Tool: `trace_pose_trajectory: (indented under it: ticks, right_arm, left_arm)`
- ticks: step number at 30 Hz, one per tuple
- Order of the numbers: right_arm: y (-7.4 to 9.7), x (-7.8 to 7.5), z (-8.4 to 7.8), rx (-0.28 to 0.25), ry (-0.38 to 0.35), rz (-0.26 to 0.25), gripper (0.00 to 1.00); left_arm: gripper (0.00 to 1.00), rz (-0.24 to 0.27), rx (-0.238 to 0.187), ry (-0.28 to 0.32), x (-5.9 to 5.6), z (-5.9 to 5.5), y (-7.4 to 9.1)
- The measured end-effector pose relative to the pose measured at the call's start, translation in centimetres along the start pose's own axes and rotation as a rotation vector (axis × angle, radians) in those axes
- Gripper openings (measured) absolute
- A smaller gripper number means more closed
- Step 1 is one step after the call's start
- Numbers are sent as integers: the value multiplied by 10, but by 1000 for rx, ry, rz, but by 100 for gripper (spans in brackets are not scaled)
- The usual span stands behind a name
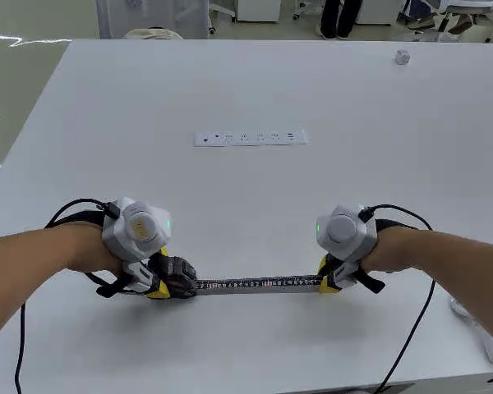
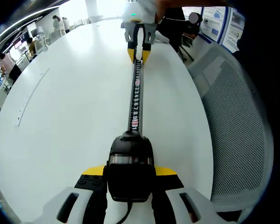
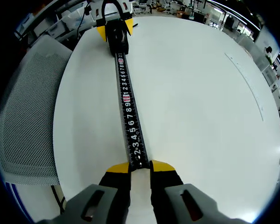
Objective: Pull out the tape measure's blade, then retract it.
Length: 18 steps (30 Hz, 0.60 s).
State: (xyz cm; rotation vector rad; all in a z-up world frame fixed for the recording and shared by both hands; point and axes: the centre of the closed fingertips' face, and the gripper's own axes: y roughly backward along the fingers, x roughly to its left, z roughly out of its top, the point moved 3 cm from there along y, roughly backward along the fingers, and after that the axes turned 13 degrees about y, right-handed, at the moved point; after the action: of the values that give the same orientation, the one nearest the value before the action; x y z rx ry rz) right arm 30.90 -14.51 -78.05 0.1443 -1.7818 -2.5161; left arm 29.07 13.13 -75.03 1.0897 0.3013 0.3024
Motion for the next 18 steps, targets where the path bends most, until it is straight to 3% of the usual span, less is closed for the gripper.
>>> trace_pose_trajectory:
  ticks: [5,13,15,18]
  right_arm:
    - [0,1,1,24,6,1,15]
    - [0,1,2,16,-14,-7,16]
    - [1,-4,3,13,-28,-37,19]
    - [5,-3,6,-18,-56,-17,26]
  left_arm:
    - [34,-1,4,-2,0,0,0]
    - [35,3,-2,36,2,-2,-2]
    - [36,5,-11,49,2,-2,-2]
    - [41,25,-30,83,4,-4,1]
